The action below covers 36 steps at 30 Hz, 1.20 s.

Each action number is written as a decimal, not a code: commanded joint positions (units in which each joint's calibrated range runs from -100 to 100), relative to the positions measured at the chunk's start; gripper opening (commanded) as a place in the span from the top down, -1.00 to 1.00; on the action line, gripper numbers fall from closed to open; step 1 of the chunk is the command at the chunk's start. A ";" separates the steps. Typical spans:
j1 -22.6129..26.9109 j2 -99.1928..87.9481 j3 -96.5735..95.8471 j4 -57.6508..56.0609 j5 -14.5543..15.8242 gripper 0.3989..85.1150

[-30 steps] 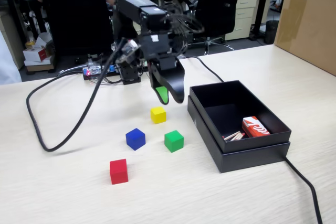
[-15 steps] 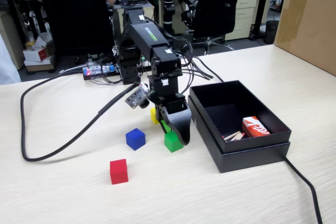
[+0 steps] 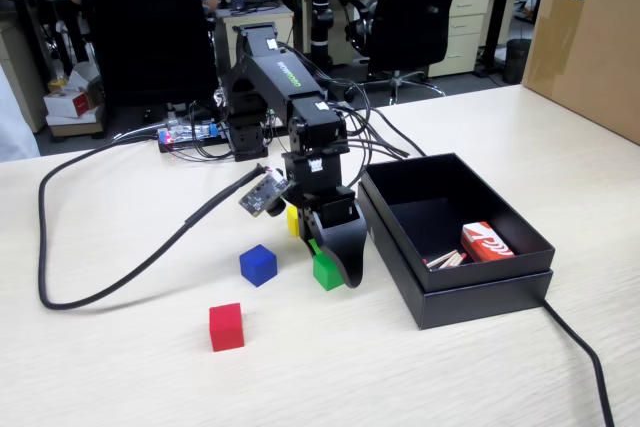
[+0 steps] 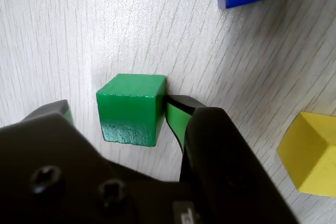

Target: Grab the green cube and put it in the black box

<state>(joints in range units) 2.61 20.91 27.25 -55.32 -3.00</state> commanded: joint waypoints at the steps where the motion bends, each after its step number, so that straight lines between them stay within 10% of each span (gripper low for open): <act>1: -0.54 -0.19 2.04 -0.44 -0.63 0.35; 12: -1.22 -1.00 0.68 -0.44 -0.78 0.97; 36: 12.21 -43.68 -5.85 -2.17 3.66 0.99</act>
<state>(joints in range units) 14.53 -21.94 17.75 -57.34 0.51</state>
